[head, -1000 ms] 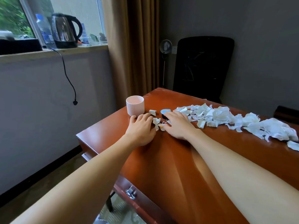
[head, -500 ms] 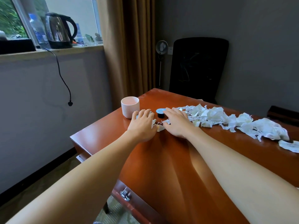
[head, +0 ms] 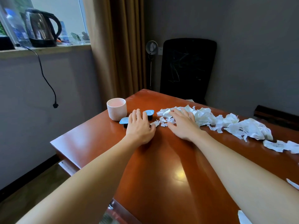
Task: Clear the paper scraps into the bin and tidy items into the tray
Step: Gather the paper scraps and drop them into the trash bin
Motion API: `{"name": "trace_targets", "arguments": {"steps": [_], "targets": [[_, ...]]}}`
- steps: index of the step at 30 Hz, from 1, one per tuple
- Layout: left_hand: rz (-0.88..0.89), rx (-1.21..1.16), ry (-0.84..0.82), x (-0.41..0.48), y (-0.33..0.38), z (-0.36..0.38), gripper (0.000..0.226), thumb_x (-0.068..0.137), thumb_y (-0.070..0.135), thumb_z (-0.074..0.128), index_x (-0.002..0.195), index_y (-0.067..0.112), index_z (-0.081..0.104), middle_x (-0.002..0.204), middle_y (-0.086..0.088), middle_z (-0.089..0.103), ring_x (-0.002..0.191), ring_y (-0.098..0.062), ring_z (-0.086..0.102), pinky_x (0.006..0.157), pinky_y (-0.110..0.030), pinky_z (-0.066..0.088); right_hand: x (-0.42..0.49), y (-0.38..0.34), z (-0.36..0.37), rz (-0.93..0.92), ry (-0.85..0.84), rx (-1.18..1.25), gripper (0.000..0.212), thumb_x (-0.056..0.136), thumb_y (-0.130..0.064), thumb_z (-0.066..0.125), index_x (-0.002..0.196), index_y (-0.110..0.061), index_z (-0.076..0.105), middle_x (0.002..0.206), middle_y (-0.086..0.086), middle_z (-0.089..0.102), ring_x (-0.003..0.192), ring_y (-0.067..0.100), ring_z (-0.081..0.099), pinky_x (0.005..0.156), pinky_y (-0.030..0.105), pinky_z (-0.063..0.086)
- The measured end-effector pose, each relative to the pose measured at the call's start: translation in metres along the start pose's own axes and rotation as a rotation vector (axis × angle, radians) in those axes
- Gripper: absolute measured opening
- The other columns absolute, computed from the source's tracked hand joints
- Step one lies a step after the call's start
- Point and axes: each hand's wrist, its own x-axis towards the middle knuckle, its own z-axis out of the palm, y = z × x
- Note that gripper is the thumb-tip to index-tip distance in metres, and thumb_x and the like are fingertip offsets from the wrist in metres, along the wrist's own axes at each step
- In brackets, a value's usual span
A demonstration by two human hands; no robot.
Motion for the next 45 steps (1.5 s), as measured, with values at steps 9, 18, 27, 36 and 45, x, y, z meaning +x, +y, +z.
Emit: {"name": "trace_targets", "arguments": {"steps": [9,18,27,36,45], "targets": [[-0.051,0.024,-0.001,0.015,0.004,0.014,0.076,0.096,0.055,0.028,0.152,0.004,0.018,0.160,-0.021,0.017,0.149,-0.036,0.010,0.122,-0.048,0.004,0.010,0.020,0.007,0.123,-0.011,-0.052,0.066,0.099,-0.056,0.028,0.157,-0.031,0.009,0.165,0.003,-0.007,0.149,0.027,-0.018,0.117,0.057,-0.011],[-0.060,0.038,0.033,0.012,0.009,0.021,0.073,0.096,0.049,0.025,0.150,0.000,0.020,0.153,-0.022,0.031,0.146,-0.033,0.026,0.119,-0.051,-0.013,0.009,0.019,0.020,0.102,-0.095,-0.007,0.074,0.094,-0.065,0.029,0.157,-0.030,0.009,0.165,0.001,0.003,0.151,0.024,-0.004,0.117,0.057,-0.006],[-0.011,-0.061,0.068,-0.007,0.015,0.016,0.073,0.097,0.044,0.034,0.154,0.007,0.007,0.150,-0.014,0.034,0.143,-0.029,0.029,0.122,-0.047,-0.005,-0.009,0.010,0.017,0.036,-0.095,-0.002,0.065,0.097,-0.057,0.030,0.153,-0.025,0.023,0.162,-0.002,0.020,0.148,0.017,0.015,0.118,0.054,0.005],[0.101,-0.208,-0.009,-0.027,0.027,0.015,0.066,0.097,0.037,0.040,0.154,0.016,0.014,0.155,-0.009,0.017,0.140,-0.033,0.024,0.116,-0.044,0.022,-0.027,0.005,-0.003,-0.016,0.005,-0.029,0.054,0.100,-0.047,0.032,0.151,-0.029,0.030,0.162,-0.003,0.022,0.150,0.021,0.013,0.119,0.056,0.003],[0.215,-0.201,-0.084,-0.003,0.048,0.030,0.068,0.098,0.049,0.034,0.156,0.022,0.012,0.164,-0.005,0.000,0.150,-0.026,-0.007,0.120,-0.045,0.003,-0.017,0.042,-0.006,0.109,0.023,-0.079,0.063,0.098,-0.055,0.032,0.155,-0.032,0.016,0.165,0.002,0.004,0.151,0.028,-0.008,0.120,0.055,-0.004]]}}
